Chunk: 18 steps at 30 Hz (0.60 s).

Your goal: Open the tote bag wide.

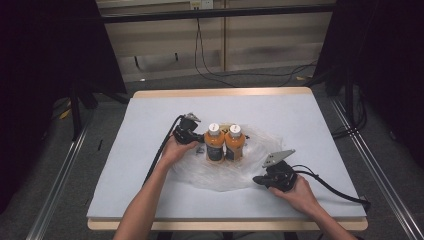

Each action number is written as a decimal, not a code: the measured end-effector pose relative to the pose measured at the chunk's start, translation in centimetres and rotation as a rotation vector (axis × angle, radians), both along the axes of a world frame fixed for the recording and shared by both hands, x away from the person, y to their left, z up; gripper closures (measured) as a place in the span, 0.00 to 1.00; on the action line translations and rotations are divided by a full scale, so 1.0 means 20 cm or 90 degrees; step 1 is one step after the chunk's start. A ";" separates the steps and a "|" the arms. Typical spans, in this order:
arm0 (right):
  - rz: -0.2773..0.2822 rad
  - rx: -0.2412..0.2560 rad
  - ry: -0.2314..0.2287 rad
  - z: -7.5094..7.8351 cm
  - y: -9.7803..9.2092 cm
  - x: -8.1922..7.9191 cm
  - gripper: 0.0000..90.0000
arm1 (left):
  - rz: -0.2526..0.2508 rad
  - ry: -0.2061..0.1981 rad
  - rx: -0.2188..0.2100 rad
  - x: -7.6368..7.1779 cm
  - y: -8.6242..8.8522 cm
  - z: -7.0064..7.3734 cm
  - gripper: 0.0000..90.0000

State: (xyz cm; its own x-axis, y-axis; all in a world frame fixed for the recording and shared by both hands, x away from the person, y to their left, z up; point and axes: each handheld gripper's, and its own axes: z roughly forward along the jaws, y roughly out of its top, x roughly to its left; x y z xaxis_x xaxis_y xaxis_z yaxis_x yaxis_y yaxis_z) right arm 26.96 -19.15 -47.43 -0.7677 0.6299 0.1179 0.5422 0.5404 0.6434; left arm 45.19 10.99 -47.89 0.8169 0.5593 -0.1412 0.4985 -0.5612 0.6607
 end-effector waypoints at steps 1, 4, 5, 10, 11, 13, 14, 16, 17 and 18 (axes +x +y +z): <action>0.001 -0.003 0.003 0.00 0.00 -0.02 1.00 | -0.007 -0.001 0.010 0.00 0.02 0.00 1.00; 0.002 -0.003 -0.001 0.00 0.00 -0.02 1.00 | 0.012 0.010 -0.014 -0.02 0.03 0.00 1.00; 0.001 -0.004 -0.002 0.00 0.00 -0.02 1.00 | -0.002 0.011 -0.001 -0.02 0.05 0.00 1.00; -0.013 0.001 -0.010 0.01 0.00 -0.02 1.00 | -0.007 0.012 -0.015 -0.06 0.06 0.01 1.00; -0.017 0.014 -0.014 0.01 -0.01 -0.02 1.00 | -0.009 0.008 -0.020 -0.07 0.05 0.01 1.00; -0.027 0.033 -0.027 0.03 -0.02 -0.01 1.00 | -0.016 0.005 -0.019 -0.08 0.05 0.02 1.00; -0.032 0.040 -0.038 0.04 -0.02 0.00 1.00 | -0.026 -0.005 -0.023 -0.11 0.05 0.05 1.00; -0.041 0.052 -0.047 0.06 -0.03 0.01 1.00 | -0.029 -0.021 -0.031 -0.13 0.05 0.07 1.00; -0.045 0.059 -0.055 0.06 -0.04 0.01 1.00 | -0.030 -0.024 -0.036 -0.14 0.05 0.09 1.00; -0.050 0.063 -0.059 0.07 -0.04 0.01 1.00 | -0.039 -0.028 -0.035 -0.15 0.06 0.10 1.00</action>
